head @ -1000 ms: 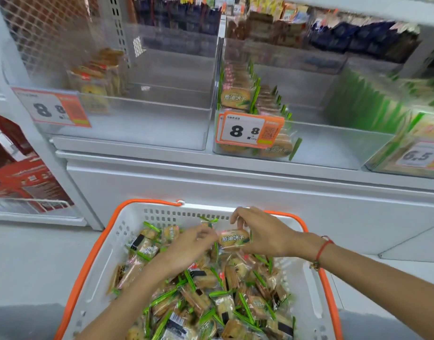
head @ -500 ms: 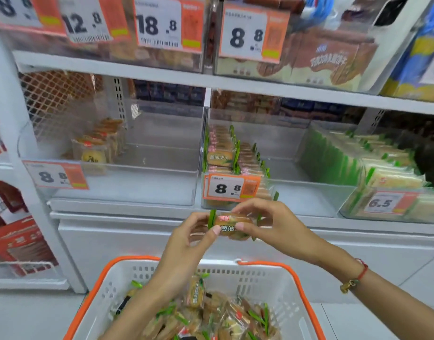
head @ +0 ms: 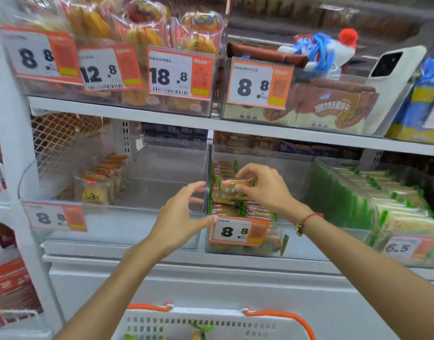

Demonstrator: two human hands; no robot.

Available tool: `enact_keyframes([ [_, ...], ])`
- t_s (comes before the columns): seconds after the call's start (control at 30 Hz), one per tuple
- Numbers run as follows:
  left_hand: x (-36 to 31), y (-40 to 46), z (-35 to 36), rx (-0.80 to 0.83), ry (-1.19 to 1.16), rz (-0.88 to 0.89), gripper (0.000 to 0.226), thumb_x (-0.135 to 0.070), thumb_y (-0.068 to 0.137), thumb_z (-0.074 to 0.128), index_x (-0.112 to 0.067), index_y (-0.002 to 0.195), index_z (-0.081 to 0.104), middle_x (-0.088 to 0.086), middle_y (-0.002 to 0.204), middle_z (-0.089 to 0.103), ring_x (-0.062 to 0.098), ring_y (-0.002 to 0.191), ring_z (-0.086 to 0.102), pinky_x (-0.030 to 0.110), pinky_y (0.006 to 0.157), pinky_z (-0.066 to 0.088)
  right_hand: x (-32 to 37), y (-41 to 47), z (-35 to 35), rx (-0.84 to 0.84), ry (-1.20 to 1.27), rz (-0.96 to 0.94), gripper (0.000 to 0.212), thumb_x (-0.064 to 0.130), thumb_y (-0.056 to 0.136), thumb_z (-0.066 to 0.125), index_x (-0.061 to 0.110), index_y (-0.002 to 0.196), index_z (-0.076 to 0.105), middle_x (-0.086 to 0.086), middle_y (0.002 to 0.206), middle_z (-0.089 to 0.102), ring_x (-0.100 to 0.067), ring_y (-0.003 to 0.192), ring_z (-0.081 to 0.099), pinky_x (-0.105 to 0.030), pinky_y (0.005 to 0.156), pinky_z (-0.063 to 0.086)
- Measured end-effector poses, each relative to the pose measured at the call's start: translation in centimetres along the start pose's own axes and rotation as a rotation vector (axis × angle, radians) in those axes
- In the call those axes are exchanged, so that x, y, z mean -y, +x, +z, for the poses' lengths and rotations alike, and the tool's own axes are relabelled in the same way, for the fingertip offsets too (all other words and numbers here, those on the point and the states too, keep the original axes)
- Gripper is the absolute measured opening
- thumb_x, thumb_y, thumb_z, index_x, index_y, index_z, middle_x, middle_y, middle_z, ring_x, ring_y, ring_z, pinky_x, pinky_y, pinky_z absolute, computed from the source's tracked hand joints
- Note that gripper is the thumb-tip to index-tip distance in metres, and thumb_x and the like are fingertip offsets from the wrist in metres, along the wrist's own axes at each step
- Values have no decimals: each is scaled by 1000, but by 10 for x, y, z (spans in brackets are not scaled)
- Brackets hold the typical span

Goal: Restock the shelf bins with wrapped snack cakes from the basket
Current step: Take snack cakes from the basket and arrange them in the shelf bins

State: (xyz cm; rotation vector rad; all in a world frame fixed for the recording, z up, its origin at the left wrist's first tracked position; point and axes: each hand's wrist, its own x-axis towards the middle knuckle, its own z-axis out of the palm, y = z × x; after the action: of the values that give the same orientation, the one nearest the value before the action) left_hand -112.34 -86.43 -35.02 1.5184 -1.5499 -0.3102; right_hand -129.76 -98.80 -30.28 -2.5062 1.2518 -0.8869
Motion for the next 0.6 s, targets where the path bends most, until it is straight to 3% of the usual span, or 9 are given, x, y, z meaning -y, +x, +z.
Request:
enact_keyframes([
  [0.1,3,0,0,-32,-12,21,68,-33,73,81,-34,133,48,-22,126,55,-8,102,56,10,80,43,-2,10,22,82,-50,15,14,33,81,75,33,87,62,12,91,65,-12,94,63,-32,79,51],
  [0.4,8,-1,4,-61,-22,76,73,-33,75,79,-40,138,42,-21,127,56,-6,110,54,10,89,43,-10,16,25,-5,-261,-160,17,39,82,72,31,98,74,8,100,71,-13,95,62,-28,73,49],
  [0.6,8,-1,4,-49,-28,84,71,-33,75,79,-42,136,43,-20,127,57,-4,110,55,19,92,47,-12,15,35,17,-186,-147,17,43,81,72,33,95,74,16,80,60,-5,73,50,-24,63,39],
])
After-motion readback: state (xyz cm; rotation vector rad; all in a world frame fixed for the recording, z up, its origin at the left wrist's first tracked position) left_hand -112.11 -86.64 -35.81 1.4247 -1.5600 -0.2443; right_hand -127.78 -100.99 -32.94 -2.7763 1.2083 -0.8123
